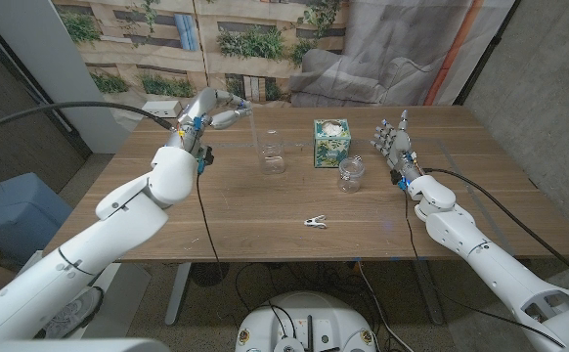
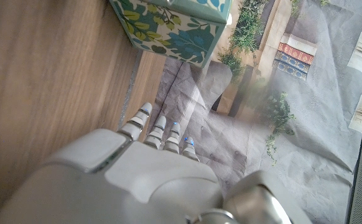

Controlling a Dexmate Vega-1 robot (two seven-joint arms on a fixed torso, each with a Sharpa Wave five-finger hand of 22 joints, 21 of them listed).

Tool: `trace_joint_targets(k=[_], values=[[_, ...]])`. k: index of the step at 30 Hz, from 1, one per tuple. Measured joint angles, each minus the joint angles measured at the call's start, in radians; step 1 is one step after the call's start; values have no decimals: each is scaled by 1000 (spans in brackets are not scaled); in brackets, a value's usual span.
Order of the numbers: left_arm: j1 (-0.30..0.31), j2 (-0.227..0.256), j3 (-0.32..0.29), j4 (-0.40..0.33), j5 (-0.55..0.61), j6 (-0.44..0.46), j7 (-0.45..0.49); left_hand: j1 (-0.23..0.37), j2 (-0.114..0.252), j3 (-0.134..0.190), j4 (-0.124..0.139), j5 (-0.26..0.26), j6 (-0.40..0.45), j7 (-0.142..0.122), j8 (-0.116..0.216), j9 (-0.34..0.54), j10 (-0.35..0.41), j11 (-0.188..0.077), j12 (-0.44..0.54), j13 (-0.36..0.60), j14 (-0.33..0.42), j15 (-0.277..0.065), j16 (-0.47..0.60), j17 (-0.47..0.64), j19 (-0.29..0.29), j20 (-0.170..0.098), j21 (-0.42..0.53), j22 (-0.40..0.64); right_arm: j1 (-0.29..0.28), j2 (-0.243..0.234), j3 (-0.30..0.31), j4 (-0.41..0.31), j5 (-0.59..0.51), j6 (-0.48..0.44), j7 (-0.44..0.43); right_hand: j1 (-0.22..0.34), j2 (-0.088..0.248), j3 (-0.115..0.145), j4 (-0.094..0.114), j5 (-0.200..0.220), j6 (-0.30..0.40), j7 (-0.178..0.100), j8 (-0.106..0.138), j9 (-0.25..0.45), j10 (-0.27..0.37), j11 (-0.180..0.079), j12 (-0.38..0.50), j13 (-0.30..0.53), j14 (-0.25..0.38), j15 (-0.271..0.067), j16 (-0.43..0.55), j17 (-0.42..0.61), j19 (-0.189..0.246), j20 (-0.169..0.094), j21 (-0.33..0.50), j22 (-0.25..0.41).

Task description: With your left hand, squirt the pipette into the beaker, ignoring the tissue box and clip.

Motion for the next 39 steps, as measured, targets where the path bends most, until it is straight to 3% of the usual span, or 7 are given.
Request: trace_joint_targets(k=[15, 39], values=[[32, -31, 29, -3, 23, -10, 38, 0, 0, 0, 0, 0, -4, -4, 0, 0, -2, 2, 0, 0, 0, 0, 0, 0, 0, 0, 0, 0, 0, 0, 0, 0, 0, 0, 1, 0, 0, 0, 0, 0, 0, 0, 0, 0, 0, 0, 0, 0, 0, 0, 0, 0, 0, 0, 0, 0], [60, -73, 95, 51, 107, -98, 93, 0, 0, 8, 0, 0, -4, -4, 0, 0, -4, 3, 0, 0, 0, 0, 0, 0, 0, 0, 0, 0, 0, 0, 0, 0, 0, 0, -2, 0, 0, 0, 0, 0, 0, 0, 0, 0, 0, 0, 0, 0, 0, 0, 0, 0, 0, 0, 0, 0]])
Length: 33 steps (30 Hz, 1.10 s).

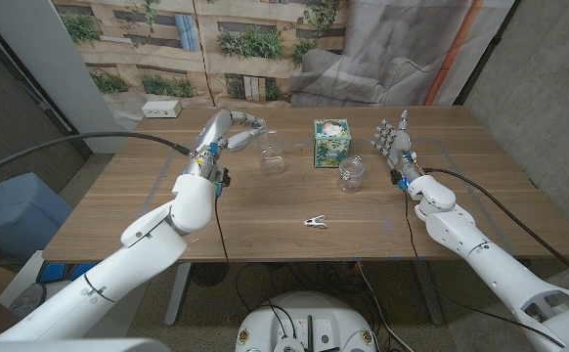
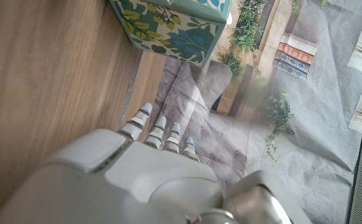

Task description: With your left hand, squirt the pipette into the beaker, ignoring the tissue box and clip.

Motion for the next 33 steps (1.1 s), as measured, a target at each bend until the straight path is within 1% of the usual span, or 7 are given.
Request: trace_joint_targets(k=[10, 12, 17, 33], values=[[9, -16, 30, 23, 48, -16, 19, 0, 0, 4, -4, 0, 0, 0, 0, 0, 0, 0, 0, 0, 0, 0, 0, 0, 4, -4, 0, 0, 0, 0, 0, 0, 0, 0, 0, 0, 0, 0, 0, 0, 0, 0, 0, 0, 0, 0, 0, 0, 0, 0, 0, 0, 0, 0, 0, 0], [9, -22, 37, 30, 56, -19, 22, 0, 0, 4, -4, 0, -5, -5, 0, 0, -9, -5, 0, 0, 0, 0, 0, 0, 4, -4, 0, 0, 0, 0, 0, 0, 0, 0, 1, 0, 0, 0, 0, 0, 0, 0, 0, 0, 0, 0, 0, 0, 0, 0, 0, 0, 0, 0, 0, 0], [10, -31, 50, 42, 72, -24, 28, 0, 0, 4, -4, 0, -5, -5, 0, 0, -9, -6, 0, 0, 0, 0, 0, 0, 4, -4, 0, 0, 0, 0, 0, 0, 0, 0, 2, 0, 0, 0, 0, 0, 0, 0, 0, 0, 0, 0, 0, 0, 0, 0, 0, 0, 0, 0, 0, 0], [2, -58, 92, 104, 124, -49, 45, -4, 4, 4, -4, 0, -5, -5, 0, 0, -7, -8, 0, 0, 0, 0, 0, 0, 4, -4, 0, 0, 0, -1, 0, 0, 0, 0, 3, 0, 0, 0, 0, 0, 0, 0, 0, 0, 0, 0, 0, 0, 0, 0, 0, 0, 0, 0, 0, 0]])
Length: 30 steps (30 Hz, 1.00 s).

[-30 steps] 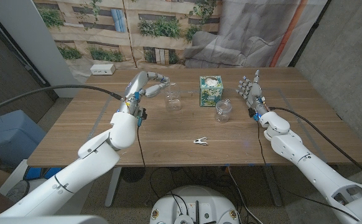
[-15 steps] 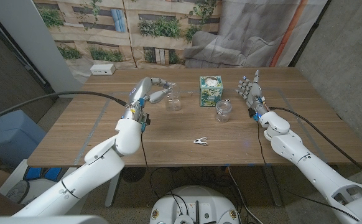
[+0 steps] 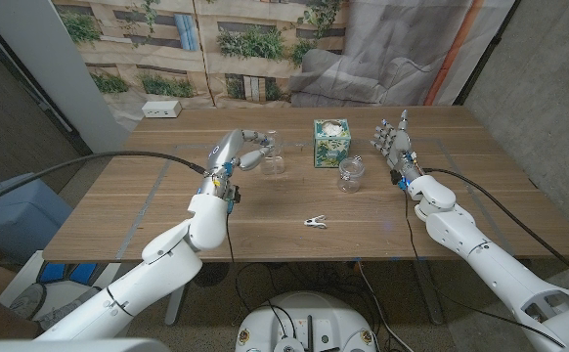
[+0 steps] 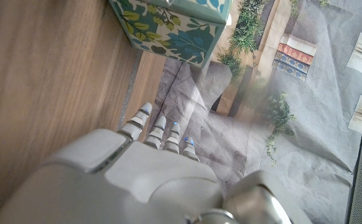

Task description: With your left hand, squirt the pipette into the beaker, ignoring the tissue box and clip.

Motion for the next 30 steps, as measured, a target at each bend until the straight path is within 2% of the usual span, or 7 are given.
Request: trace_joint_targets(k=[13, 30], values=[[-11, -15, 20, 35, 16, -2, 1, 0, 0, 4, 4, 0, 0, 0, 0, 0, 0, 0, 0, 0, 0, 0, 0, 0, 0, 0, 0, 0, 0, 0, 0, 0, 0, 0, 0, 0, 0, 0, 0, 0, 0, 0, 0, 0, 0, 0, 0, 0, 0, 0, 0, 0, 0, 0, 0, 0], [-19, -26, 34, 59, 33, -7, 13, 21, 10, 15, -7, 1, 33, -14, 10, -2, 28, -12, 12, 0, 15, -3, 8, 5, 5, -5, 0, 0, 0, 0, 0, 1, 0, 0, -2, 0, 0, 0, 0, 0, 0, 0, 0, 0, 0, 0, 0, 0, 0, 0, 0, 0, 0, 0, 0, 0]])
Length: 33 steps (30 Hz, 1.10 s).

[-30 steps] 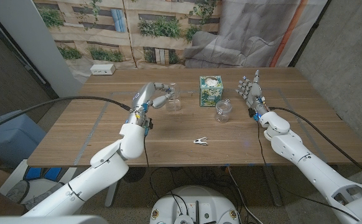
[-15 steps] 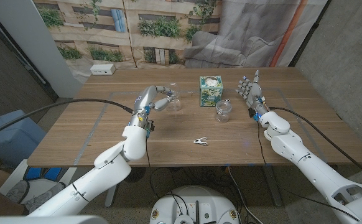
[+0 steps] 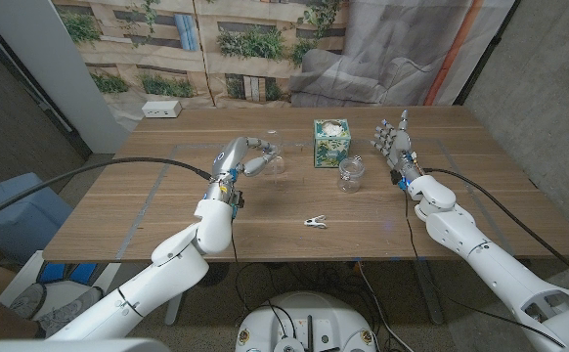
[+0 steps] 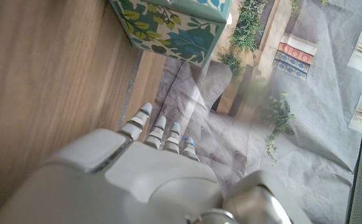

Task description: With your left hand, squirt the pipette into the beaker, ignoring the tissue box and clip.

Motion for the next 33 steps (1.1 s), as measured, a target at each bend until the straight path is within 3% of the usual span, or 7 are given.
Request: trace_joint_targets(k=[16, 33], values=[[-11, -17, 9, 14, 7, 4, 12, 36, 17, 1, -1, -1, 49, -6, 13, -5, 52, -2, 15, 0, 43, -11, 12, 5, 5, -5, 0, 0, 0, 0, 0, -1, 0, -1, -1, 0, 0, 0, 0, 0, 0, 0, 0, 0, 0, 0, 0, 0, 0, 0, 0, 0, 0, 0, 0, 0], [-23, -35, 17, 19, 1, 29, 13, 90, 16, -2, -4, -2, 89, -3, 21, -4, 123, 16, 38, 0, 93, -25, 19, 9, 19, -12, 4, 0, -1, 0, 0, -1, 0, -1, -1, 0, 0, 0, 0, 0, 0, 0, 0, 0, 0, 0, 0, 0, 0, 0, 0, 0, 0, 0, 0, 0]])
